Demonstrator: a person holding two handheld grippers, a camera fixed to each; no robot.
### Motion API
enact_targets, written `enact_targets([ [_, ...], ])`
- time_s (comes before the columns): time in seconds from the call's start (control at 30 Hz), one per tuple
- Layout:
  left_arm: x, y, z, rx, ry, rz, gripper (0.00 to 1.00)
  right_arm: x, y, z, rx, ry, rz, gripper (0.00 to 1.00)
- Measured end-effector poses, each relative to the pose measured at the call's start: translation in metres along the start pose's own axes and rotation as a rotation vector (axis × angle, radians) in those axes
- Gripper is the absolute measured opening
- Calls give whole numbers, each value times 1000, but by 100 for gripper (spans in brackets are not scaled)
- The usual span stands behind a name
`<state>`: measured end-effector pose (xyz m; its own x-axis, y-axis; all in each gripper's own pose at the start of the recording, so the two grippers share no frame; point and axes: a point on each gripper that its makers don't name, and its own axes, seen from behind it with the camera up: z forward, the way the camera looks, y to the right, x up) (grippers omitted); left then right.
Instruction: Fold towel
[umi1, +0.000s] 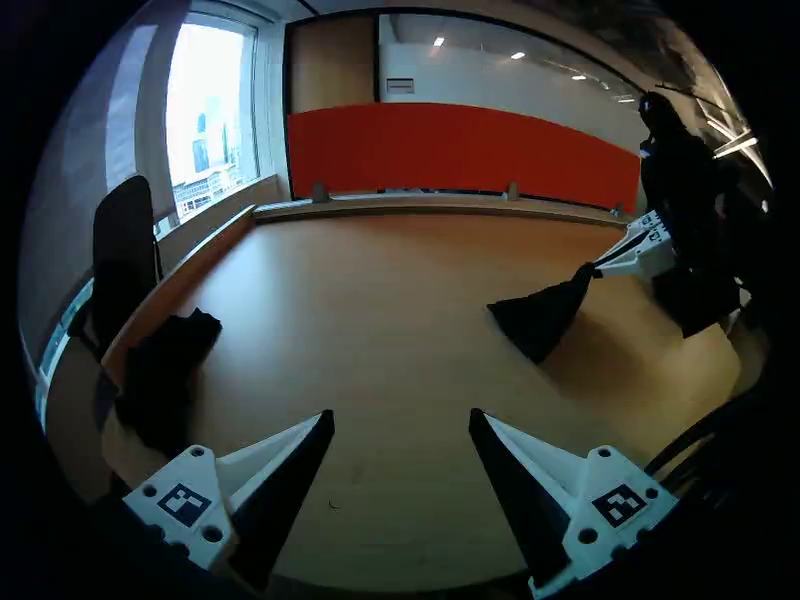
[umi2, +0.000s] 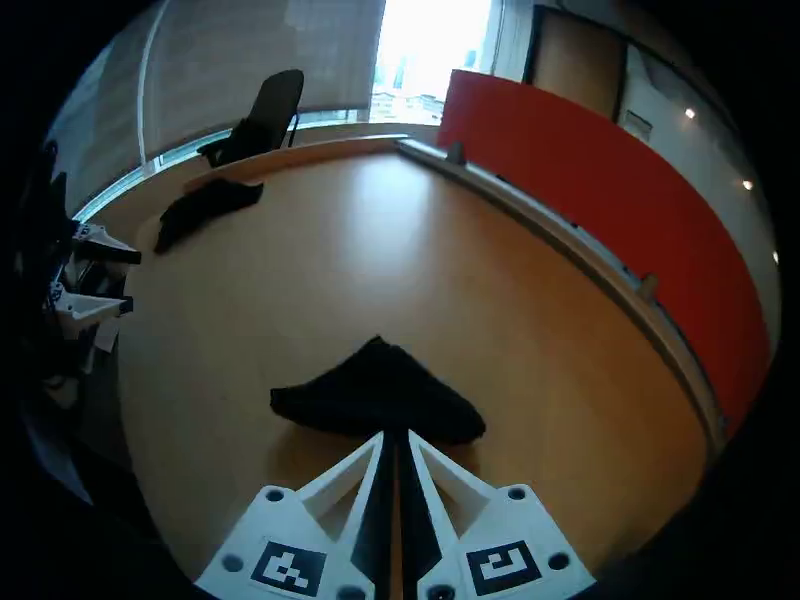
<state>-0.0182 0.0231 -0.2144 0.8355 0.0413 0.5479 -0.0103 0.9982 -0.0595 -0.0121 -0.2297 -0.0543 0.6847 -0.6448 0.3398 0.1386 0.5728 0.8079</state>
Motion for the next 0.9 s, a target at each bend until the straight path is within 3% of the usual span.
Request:
enact_targets([
  [0.47,11,0,1,-14,16,15,100,78,45,-31,-58,129,-31,2],
  [0.9,15,3,5,-24,16,20,100,79,81,-49,-100,146,10,2],
])
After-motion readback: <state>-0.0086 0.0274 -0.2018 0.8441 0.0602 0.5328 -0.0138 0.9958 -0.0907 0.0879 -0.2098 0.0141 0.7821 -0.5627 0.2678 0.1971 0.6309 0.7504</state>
